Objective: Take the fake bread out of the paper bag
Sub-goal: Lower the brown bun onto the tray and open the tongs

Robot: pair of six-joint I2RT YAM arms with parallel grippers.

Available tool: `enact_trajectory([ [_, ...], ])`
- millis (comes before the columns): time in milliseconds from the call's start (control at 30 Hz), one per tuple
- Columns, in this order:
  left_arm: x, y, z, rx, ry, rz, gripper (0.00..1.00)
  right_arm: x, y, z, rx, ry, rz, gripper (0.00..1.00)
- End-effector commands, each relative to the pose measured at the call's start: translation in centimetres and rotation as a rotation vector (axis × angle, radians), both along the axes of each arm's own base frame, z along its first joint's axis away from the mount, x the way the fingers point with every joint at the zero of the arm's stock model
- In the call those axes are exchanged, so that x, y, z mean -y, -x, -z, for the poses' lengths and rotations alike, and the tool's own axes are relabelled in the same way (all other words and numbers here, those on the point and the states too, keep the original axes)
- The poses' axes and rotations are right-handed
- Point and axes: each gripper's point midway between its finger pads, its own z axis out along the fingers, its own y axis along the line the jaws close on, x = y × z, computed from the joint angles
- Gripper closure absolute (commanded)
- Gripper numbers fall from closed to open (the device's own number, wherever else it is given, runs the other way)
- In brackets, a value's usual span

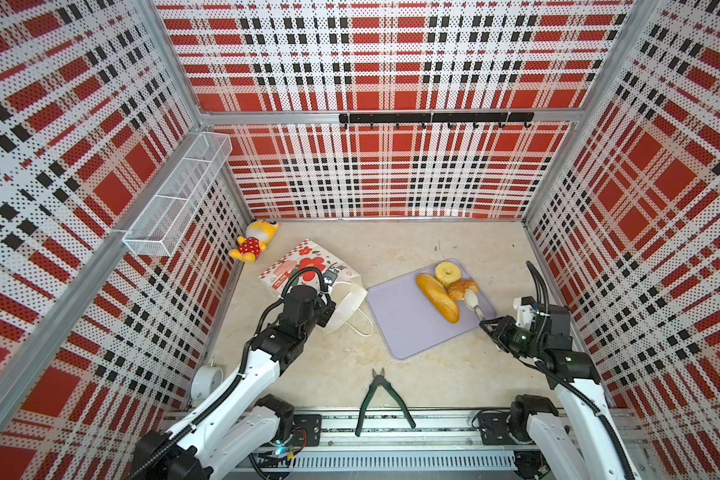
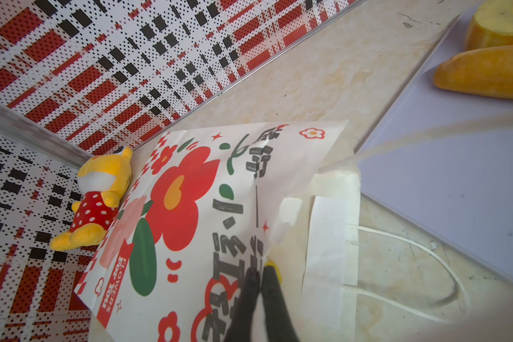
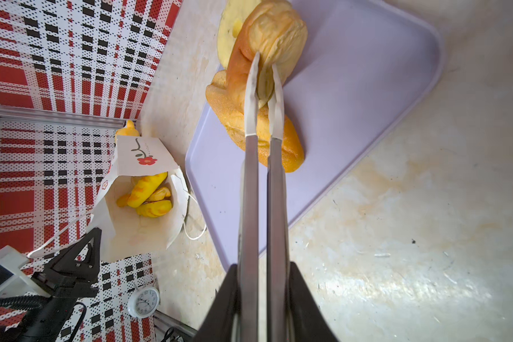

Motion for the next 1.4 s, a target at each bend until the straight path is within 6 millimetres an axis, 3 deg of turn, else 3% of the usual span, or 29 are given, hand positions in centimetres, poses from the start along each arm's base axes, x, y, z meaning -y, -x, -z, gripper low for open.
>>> enact_trajectory([
  [0, 0.2, -0.1, -1.6, 0.031, -0.002, 0.015, 1.00, 0.9, 1.3, 1.0, -0.060, 0.051, 0.034, 0.60],
  [167, 0.3, -0.1, -1.3, 0.023, 0.004, 0.022, 1.00, 1.1, 2.5, 1.3, -0.121, 0.052, 0.059, 0.55],
  [667, 0.4, 0.1, -1.3, 0.027, 0.011, 0.027, 1.00, 2.1, 2.8, -3.6, -0.041, 0.118, 0.084, 0.58],
  [767, 0.4, 0.0, -1.3, 0.026, 0.015, 0.026, 1.00, 1.5, 2.2, -4.5, -0.012, 0.097, 0.054, 0.67],
  [933, 0.5, 0.0, -1.2, 0.025, 0.017, 0.026, 1.00, 0.0, 1.1, -5.4, 0.025, 0.014, -0.003, 0.92],
  [1133, 0.5, -0.1, -1.1, 0.023, 0.016, 0.025, 1.00, -0.9, 0.2, -4.8, 0.027, -0.047, -0.037, 0.98],
  [1367, 0.6, -0.2, -1.0, 0.018, 0.015, 0.027, 1.00, 0.1, 0.0, -1.6, -0.067, 0.064, -0.067, 1.00],
])
